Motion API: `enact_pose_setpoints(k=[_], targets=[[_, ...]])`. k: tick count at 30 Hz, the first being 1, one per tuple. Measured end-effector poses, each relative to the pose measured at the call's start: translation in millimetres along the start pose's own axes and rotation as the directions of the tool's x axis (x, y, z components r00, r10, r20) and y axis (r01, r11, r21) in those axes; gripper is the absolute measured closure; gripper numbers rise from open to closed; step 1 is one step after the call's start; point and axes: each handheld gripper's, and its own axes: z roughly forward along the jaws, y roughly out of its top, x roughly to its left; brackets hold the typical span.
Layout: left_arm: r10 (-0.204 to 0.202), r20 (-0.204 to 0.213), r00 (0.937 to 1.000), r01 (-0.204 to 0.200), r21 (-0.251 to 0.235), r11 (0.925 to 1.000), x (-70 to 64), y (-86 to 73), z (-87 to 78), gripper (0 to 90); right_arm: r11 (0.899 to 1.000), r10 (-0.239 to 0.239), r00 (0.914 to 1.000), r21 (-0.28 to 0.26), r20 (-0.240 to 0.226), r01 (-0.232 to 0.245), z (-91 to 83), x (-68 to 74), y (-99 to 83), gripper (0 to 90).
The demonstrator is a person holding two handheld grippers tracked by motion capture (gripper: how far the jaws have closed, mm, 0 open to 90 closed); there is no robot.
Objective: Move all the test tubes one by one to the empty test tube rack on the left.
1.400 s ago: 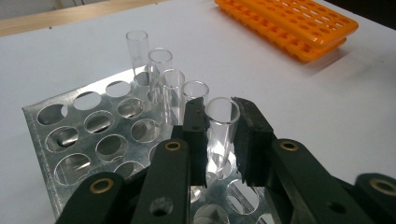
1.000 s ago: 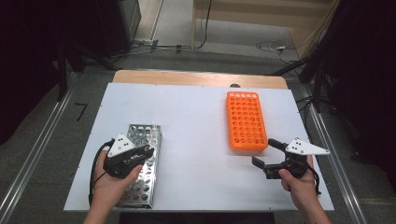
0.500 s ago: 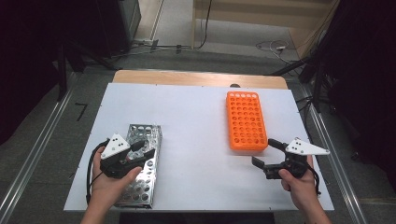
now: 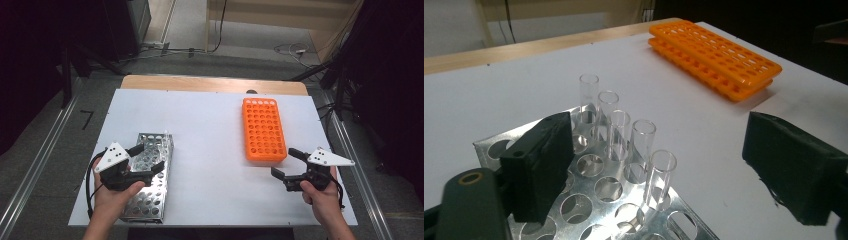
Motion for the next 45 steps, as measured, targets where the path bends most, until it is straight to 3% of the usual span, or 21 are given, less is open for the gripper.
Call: enact_pose_setpoints(k=[12,19,26,32,37,45], targets=[[-0.004,-0.002,1.0,0.004,-0.05,0.9988,11.0,-0.7,-12.8,0.6,1.0,0.004,0.9998,-0.014,0.018,-0.003,-4.6,-8.4,-1.5,1.2],[-0.021,-0.008,0.9997,0.021,-0.084,0.9962,22.5,-3.0,-23.1,0.0,1.0,0.01,0.999,-0.02,0.043,-0.009,-9.7,-17.3,-4.4,1.2],[-0.035,-0.032,0.9989,0.031,-0.11,0.9934,37.1,-10.6,-32.4,0.0,0.999,0.026,0.9982,-0.021,0.054,-0.025,-16.2,-32.2,-10.3,1.2],[-0.046,-0.02,0.9987,0.043,-0.138,0.9895,46.5,-17.5,-36.6,0.0,1.0,0.019,0.9961,-0.009,0.086,-0.018,-19.3,-48.0,-21.5,1.2],[-0.032,-0.019,0.9993,0.029,-0.145,0.989,53.1,-27.3,-35.8,0.0,0.998,0.049,0.996,-0.041,0.075,-0.046,-24.5,-61.5,-31.8,0.5],[-0.042,-0.016,0.999,0.039,-0.161,0.9862,60.4,-35.7,-35.4,0.0,0.996,0.064,0.992,-0.071,0.108,-0.056,-29.9,-74.2,-43.5,0.0]])
